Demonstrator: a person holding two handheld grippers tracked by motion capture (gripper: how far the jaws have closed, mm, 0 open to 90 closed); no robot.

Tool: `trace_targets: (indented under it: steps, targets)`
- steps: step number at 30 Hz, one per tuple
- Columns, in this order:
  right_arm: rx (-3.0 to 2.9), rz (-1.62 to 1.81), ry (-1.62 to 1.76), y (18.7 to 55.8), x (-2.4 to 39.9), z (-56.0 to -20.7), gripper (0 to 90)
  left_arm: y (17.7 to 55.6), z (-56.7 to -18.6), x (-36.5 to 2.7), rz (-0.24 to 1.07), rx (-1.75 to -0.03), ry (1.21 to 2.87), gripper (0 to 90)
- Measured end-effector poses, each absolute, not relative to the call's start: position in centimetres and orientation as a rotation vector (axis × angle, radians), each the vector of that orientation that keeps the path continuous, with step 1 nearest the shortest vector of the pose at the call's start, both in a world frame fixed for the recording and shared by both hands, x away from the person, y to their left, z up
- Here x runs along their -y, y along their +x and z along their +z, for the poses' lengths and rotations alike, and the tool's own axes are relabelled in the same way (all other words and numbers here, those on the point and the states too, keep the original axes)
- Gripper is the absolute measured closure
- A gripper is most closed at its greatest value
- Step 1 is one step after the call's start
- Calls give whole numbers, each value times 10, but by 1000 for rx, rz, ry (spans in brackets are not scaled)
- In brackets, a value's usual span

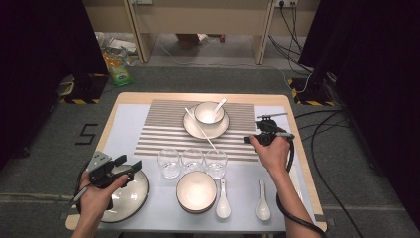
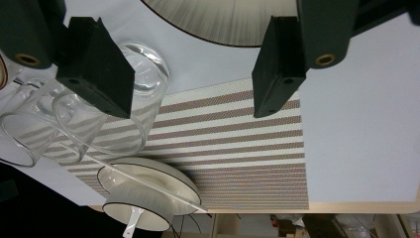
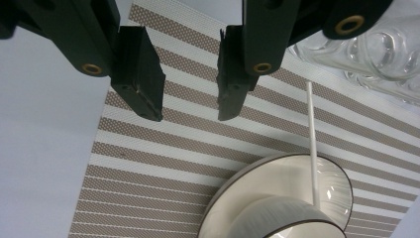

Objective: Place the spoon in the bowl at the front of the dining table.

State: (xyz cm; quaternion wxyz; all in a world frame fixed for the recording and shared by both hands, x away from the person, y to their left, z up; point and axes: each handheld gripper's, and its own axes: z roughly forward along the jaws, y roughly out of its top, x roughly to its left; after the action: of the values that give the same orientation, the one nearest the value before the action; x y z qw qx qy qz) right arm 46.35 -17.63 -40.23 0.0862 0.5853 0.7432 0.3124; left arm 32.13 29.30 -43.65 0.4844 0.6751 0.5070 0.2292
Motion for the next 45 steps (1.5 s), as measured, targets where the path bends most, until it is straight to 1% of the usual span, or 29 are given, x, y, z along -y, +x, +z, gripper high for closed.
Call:
trace_targets:
  steps: [29,45]
  targets:
    - [-2099,844,1880,441,231,-410,626,321,-436,-293,564,-1238,1636,323]
    - [-2052,765,1933,432,258,-419,654,320,-437,-292,564,-1238,1636,323]
